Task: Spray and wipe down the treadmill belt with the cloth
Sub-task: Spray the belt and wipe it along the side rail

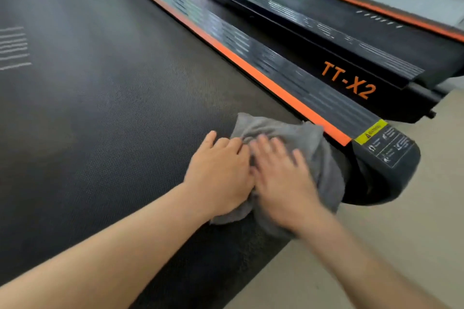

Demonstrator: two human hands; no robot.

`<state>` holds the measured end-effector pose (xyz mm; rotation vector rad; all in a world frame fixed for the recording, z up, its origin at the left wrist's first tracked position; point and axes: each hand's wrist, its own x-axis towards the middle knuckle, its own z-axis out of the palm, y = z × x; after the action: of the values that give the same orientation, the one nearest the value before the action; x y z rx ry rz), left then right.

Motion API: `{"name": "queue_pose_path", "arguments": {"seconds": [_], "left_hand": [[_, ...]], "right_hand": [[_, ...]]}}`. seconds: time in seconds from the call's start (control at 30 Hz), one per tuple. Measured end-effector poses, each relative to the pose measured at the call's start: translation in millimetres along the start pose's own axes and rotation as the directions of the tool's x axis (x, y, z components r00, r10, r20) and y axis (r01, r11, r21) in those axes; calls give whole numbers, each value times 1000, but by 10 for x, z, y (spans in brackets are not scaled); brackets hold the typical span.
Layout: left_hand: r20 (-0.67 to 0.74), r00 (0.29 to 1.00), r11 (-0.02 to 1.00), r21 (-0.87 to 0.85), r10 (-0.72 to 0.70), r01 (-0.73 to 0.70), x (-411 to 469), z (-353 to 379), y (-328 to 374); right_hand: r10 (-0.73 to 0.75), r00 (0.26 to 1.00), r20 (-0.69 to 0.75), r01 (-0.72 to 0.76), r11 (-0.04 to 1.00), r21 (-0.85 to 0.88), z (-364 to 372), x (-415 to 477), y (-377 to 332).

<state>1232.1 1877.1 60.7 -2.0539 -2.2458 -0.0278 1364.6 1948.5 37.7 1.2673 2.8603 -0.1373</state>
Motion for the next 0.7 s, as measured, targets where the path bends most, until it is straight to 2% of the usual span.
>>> {"name": "queue_pose_path", "arguments": {"seconds": [0.03,0.13,0.2,0.27,0.33,0.37,0.43,0.47,0.53,0.57,0.63,0.7], "left_hand": [[-33,999,999,-45,-10,9,-130,-39,-104],[38,987,983,-84,-159,161,-608,-80,-414],[32,968,965,-77,-248,249,-852,-36,-496],[20,969,969,-25,-246,247,-892,17,-394],[12,984,984,-3,-179,179,-796,40,-191],[4,992,992,0,-126,126,-732,46,-107],[-34,999,1000,9,23,-22,-510,12,60],[-1,999,999,25,47,-47,-547,-43,76],[52,992,990,75,115,-119,-409,-194,56],[98,991,990,90,95,-104,-463,-261,-32],[128,991,993,114,28,-43,-577,-415,-259],[138,989,994,107,-44,29,-794,-494,-556]], "right_hand": [[-74,997,14,74,997,14,35,-94,-249],[-293,955,42,288,953,89,120,-222,-783],[-383,922,49,376,920,115,124,-157,-871],[-428,903,40,421,900,110,77,-57,-680],[-387,922,-3,387,921,46,-3,55,-247],[-314,949,-9,314,949,3,-57,140,16],[-70,997,24,71,995,-73,-191,234,564],[-24,997,71,29,997,-72,-183,243,598],[13,998,56,-9,998,-65,-187,160,564],[-47,998,34,48,997,-58,-113,35,352],[-268,963,-40,266,963,-47,33,-322,-131],[-532,836,-137,534,845,-23,207,-700,-708]]}}
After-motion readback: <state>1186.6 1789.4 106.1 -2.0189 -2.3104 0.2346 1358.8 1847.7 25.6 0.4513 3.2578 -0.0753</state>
